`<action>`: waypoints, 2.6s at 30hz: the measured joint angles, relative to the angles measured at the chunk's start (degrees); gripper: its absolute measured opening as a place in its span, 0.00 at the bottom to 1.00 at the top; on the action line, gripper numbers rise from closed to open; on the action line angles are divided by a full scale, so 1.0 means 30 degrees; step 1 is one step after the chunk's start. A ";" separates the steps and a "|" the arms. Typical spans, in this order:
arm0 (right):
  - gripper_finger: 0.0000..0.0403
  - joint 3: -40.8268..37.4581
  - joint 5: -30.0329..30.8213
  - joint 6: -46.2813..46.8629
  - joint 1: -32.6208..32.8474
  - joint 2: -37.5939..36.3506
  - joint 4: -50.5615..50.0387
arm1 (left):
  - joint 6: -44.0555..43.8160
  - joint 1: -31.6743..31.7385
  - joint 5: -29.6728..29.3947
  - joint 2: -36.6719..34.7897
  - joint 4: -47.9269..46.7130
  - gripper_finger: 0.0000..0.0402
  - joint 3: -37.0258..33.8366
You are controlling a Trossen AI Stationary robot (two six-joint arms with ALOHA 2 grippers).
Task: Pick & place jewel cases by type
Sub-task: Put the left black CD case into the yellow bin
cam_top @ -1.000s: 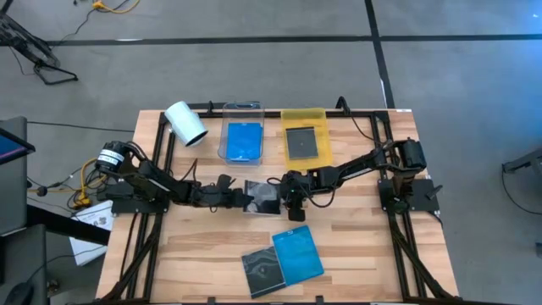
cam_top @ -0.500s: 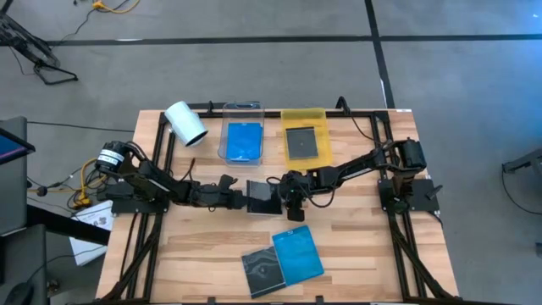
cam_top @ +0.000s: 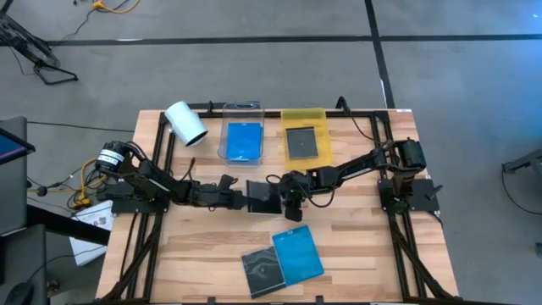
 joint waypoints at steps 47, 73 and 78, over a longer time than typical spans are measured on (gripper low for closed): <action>0.27 -0.0043 0.9987 0.8213 0.2382 -1.2507 -1.2779 | 0.0597 -0.0022 0.0512 0.0007 0.0447 0.22 -0.0007; 0.27 -0.0029 0.9640 0.9212 0.2390 -1.0243 -1.2582 | 0.1100 -0.0022 0.1162 0.0007 0.0939 0.11 -0.0007; 0.27 -0.0029 0.9640 0.9245 0.2390 -1.0243 -1.2590 | 0.1351 -0.0022 0.1197 0.0007 0.2293 0.11 -0.0007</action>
